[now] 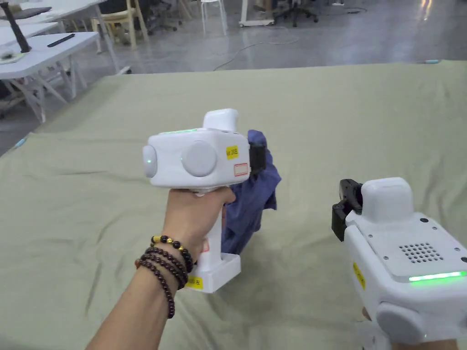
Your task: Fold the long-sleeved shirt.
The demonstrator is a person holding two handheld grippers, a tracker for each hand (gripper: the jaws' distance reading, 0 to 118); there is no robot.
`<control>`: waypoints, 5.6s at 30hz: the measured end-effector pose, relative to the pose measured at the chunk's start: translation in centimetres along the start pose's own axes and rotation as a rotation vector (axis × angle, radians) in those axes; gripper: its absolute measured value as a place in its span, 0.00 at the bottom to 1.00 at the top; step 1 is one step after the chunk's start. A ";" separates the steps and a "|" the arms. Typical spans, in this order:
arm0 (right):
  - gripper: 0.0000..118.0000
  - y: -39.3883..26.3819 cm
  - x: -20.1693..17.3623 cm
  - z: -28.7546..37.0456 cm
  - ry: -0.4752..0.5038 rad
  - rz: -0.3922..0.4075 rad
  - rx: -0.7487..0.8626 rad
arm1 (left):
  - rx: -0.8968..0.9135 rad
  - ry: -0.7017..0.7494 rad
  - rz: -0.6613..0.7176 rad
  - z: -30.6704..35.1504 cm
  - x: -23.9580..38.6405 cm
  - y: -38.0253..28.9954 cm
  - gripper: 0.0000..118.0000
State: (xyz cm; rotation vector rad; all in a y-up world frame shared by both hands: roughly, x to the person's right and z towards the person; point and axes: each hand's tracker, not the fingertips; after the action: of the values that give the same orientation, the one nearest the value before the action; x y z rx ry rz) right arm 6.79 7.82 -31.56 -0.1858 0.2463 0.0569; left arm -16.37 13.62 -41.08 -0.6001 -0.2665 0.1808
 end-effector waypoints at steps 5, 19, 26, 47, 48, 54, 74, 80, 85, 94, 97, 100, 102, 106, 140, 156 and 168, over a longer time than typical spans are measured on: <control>0.00 0.5 5.8 3.5 -0.167 -0.006 0.009 | -0.153 -0.154 -0.068 -10.9 9.6 -3.9 0.16; 0.00 0.1 9.5 4.6 -0.227 -0.060 -0.090 | 0.044 -0.076 0.070 -3.7 5.0 -6.9 0.96; 0.00 -0.5 7.4 3.5 -0.176 -0.009 -0.104 | 0.127 0.121 0.036 6.1 1.0 -15.0 0.10; 0.00 -1.5 11.4 4.1 -0.244 -0.065 -0.171 | -0.255 0.136 -0.057 -12.3 0.8 -16.2 0.90; 0.00 -1.7 11.8 3.9 -0.248 -0.063 -0.181 | -0.290 0.121 -0.068 -13.3 1.0 -16.3 0.85; 0.00 -2.6 13.4 -0.4 -0.238 -0.078 -0.240 | -0.326 0.065 -0.138 -13.7 2.2 -16.6 0.04; 0.28 -10.9 15.0 -17.3 -0.070 -0.025 -0.866 | -0.281 0.019 -0.082 -9.3 2.1 -15.9 0.05; 0.13 -6.4 17.7 -14.0 -0.047 -0.174 -0.673 | -0.123 0.042 -0.062 -6.4 0.2 -11.9 0.05; 0.13 2.4 17.6 -10.9 0.029 -0.182 -0.426 | 0.056 0.013 -0.045 -1.9 -1.1 -5.4 0.05; 0.13 23.7 13.7 -12.0 0.107 -0.030 -0.131 | 0.293 0.071 -0.142 3.7 -0.5 15.0 0.05; 0.13 28.8 12.5 -13.4 0.054 0.012 -0.103 | 0.323 0.091 -0.141 4.4 -0.5 20.6 0.05; 0.13 31.6 11.8 -14.1 0.057 0.015 -0.094 | 0.314 0.155 -0.193 4.8 0.0 23.1 0.05; 0.13 31.8 11.8 -14.7 0.060 0.004 -0.103 | 0.307 0.143 -0.179 4.5 -0.4 23.3 0.05; 0.13 28.6 11.4 -17.1 0.039 0.001 -0.177 | 0.257 0.132 -0.149 2.5 -1.6 20.4 0.05; 0.14 -10.5 6.5 -8.6 0.048 -0.050 -0.706 | -0.164 0.146 0.125 -2.8 -5.5 -19.9 0.05; 0.03 -7.5 8.3 3.7 -0.045 -0.222 -0.535 | -0.050 0.133 0.204 6.4 -4.9 -21.9 0.07; 0.00 -7.5 8.8 3.6 -0.030 -0.280 -0.556 | -0.170 0.193 0.005 -0.3 -5.1 -20.5 0.98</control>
State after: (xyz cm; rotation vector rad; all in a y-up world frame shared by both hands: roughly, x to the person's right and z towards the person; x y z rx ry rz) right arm 16.72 1.38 -28.98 -0.7704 0.1682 -0.1524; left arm -19.26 -4.45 -30.46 -0.7815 -0.0940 0.1048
